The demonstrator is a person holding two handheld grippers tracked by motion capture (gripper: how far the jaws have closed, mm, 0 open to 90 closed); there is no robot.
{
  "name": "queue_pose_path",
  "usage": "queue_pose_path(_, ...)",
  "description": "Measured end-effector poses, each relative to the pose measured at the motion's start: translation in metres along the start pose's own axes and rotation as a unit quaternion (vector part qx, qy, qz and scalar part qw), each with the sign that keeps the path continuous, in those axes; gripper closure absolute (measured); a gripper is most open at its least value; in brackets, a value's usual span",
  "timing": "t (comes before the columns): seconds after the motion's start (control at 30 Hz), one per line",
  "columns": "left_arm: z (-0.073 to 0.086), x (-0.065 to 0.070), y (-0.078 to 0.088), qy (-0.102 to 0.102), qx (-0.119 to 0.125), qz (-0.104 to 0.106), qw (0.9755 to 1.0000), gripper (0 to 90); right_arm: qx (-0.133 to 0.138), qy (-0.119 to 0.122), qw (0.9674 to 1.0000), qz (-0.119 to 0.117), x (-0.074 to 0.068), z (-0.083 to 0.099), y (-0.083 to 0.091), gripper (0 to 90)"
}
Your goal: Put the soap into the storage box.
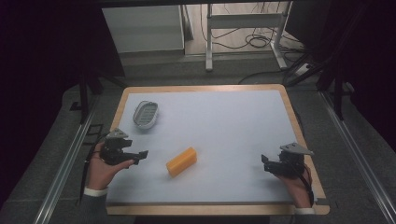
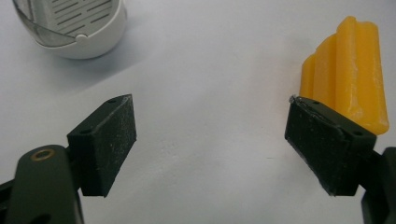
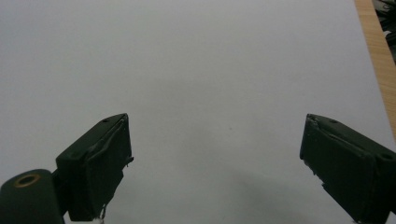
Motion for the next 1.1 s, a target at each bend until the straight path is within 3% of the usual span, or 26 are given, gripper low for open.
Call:
queue_pose_path(0.33, -0.018, 0.011, 0.001, 0.001, 0.007, 0.016, 0.9999, 17.5, -0.002, -0.003, 1.0, 0.006, 0.004, 0.003, 0.004, 9.1)
queue_pose_path(0.7, -0.034, 0.033, -0.001, -0.022, 0.009, 0.033, 0.9992, 18.4, 0.001, -0.004, 1.0, 0.008, 0.005, 0.002, 0.006, 9.1)
queue_pose_path(1.1, -0.04, 0.053, -0.015, -0.042, -0.007, 0.057, 0.9974, 18.2, 0.008, -0.002, 1.0, 0.005, 0.006, 0.001, 0.008, 9.1)
Point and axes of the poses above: each handheld gripper's, and its own axes: y roughly backward along the jaws, z roughly out of its underside, x roughly to its right, the point moved 2 cm from there along -y, roughly forward along the jaws, and after that the axes turned 13 degrees about x, right-handed, at the moved point
